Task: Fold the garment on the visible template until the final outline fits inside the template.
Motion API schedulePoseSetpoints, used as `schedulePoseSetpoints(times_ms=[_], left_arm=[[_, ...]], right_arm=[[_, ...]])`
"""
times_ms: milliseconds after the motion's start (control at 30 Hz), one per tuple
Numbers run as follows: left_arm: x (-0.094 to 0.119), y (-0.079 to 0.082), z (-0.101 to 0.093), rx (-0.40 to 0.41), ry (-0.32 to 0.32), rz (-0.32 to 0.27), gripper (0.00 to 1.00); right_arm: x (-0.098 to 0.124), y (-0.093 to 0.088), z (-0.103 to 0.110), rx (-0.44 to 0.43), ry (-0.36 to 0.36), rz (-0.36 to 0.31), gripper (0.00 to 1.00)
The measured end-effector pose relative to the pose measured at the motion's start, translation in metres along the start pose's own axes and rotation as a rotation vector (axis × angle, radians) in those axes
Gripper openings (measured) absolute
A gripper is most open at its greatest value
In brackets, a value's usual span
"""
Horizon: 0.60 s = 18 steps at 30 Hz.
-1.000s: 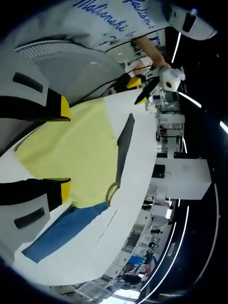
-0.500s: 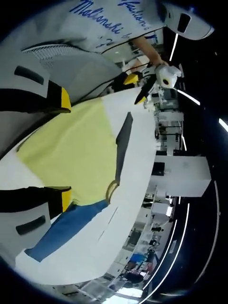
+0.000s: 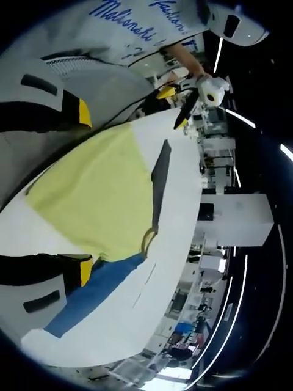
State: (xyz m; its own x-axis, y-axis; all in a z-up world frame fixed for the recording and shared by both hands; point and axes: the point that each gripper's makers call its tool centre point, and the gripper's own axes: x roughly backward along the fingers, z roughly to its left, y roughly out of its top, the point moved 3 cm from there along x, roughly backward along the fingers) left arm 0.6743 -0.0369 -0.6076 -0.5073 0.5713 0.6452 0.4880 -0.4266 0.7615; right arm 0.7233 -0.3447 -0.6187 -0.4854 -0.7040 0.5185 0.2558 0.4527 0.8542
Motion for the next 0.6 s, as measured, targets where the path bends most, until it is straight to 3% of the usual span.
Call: schedulePoseSetpoints(times_ms=[600], left_arm=[[0.0005,-0.0029,-0.0006,0.039,0.027,-0.049,0.9]], right_arm=[[-0.0026,0.0014,-0.0005,-0.009,0.001,-0.007,0.99]])
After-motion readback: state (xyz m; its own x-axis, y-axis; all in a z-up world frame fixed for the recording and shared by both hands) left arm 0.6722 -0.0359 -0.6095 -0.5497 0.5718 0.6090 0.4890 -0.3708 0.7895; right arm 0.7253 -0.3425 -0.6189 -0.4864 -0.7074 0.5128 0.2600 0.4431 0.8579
